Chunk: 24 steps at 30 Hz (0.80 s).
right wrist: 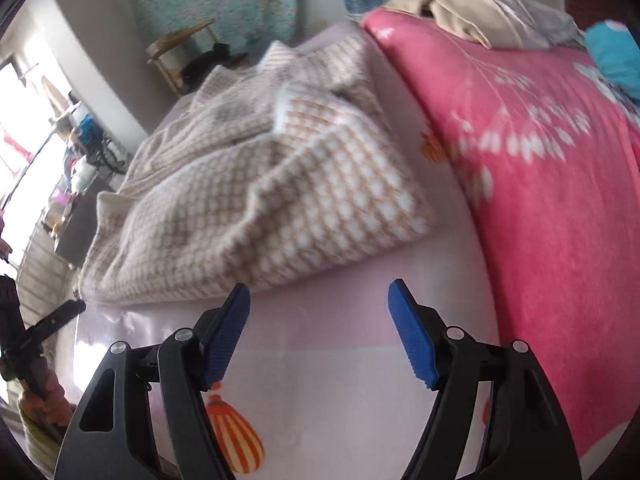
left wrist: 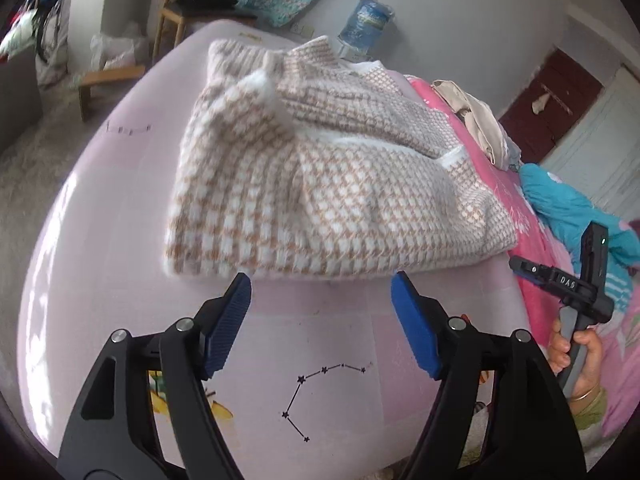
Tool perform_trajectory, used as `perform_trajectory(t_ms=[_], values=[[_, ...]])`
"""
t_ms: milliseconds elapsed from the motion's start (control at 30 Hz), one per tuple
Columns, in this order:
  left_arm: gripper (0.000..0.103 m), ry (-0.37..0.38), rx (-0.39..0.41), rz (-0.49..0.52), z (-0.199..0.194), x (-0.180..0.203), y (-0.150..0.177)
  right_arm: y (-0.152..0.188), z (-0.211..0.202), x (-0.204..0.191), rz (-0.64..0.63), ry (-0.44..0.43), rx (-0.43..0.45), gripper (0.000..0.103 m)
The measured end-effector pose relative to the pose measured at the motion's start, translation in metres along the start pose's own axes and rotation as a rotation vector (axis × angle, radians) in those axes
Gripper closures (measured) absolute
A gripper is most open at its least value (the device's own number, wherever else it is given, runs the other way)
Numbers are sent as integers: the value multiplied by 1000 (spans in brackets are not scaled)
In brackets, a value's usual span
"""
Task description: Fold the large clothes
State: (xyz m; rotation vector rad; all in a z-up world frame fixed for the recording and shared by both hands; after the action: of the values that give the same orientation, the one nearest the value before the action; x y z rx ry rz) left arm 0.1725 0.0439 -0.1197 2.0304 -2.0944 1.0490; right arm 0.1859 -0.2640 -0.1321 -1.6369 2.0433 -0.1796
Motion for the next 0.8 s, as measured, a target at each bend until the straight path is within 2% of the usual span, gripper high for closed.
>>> perform_trajectory(t_ms=[133,200,333,400,533,567,667,733,800], values=[[34,117,-8,-192,12,-27,1,-2,4,15,59,-12,17,31],[34,194,33,-260,13,-32,-6,-9,10,13,69,-22,29,29],[36,266,88,-355,14,-41,-20,-27,25,4,117,-79,65,29],[37,280,113,-392,16,-43,-25,-37,32,0,155,-106,95,29],[52,229,165,-442,22,-50,-34,-55,41,-3,234,-113,159,29],[58,215,175,-458,23,-52,-36,-59,42,-4,246,-106,171,29],[67,138,198,-447,29,-52,-43,-67,48,-10,249,-62,202,30],[72,51,202,-395,31,-49,-48,-72,52,-13,227,-6,209,43],[83,-41,210,-319,32,-43,-52,-75,56,-16,188,58,195,57]])
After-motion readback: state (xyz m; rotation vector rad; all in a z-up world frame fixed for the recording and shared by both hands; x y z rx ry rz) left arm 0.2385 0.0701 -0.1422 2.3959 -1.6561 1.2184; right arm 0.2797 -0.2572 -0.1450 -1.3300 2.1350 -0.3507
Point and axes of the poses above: each gripper's, at about its wrist camera, not at the fingertips, and z roughly the way its jaws point, x to its right, y to its underside, the point moved 10 cm from there along z, roughly the way its jaws point, and after that the axes turned 8 degrees about -x, right-handed, at the moved point
